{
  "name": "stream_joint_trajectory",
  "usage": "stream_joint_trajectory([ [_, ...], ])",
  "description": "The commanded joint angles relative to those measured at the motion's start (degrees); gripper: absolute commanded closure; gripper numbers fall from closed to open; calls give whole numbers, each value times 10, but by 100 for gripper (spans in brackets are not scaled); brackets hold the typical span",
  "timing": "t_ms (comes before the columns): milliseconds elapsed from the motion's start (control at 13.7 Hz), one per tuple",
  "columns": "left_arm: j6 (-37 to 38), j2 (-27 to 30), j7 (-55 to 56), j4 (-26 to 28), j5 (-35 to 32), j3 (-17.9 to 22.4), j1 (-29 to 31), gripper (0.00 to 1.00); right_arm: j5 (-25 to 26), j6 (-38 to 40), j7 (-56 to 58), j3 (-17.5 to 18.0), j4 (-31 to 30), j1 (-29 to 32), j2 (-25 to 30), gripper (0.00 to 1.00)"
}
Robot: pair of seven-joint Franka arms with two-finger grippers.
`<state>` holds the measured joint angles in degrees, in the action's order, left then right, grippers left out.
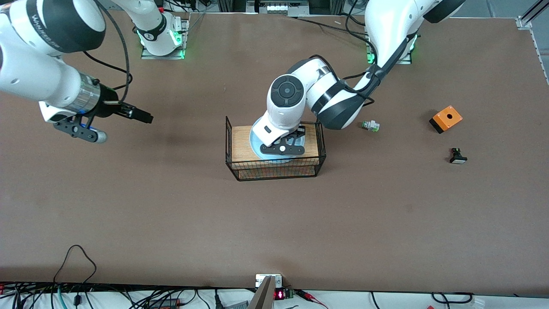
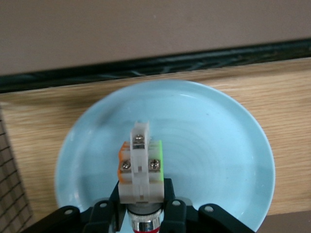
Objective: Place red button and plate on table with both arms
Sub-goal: 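Lift the button with the left gripper while the right gripper reaches the plate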
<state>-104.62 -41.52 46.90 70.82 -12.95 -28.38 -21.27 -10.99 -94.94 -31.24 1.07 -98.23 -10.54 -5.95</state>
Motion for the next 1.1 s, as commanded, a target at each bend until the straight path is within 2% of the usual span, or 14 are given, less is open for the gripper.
stream_joint_trajectory([
  [0,49,54,10,-4,-2,-6,24,100,-3,9,-65,-2,15,-28,-8,0],
  [365,82,146,6,-4,104,-9,99,100,20,-1,-193,-2,15,-92,-20,1],
  [585,92,164,-18,-4,97,-6,143,100,26,-24,-260,-2,29,-132,-41,1],
  [804,138,164,-119,-3,87,4,184,100,56,-24,-325,-2,73,-180,-84,1],
  [950,167,164,-199,-3,35,-4,236,100,80,-25,-382,-3,86,-214,-106,1],
  [1023,170,167,-231,-3,32,-4,256,100,91,-26,-407,-3,92,-228,-115,1],
])
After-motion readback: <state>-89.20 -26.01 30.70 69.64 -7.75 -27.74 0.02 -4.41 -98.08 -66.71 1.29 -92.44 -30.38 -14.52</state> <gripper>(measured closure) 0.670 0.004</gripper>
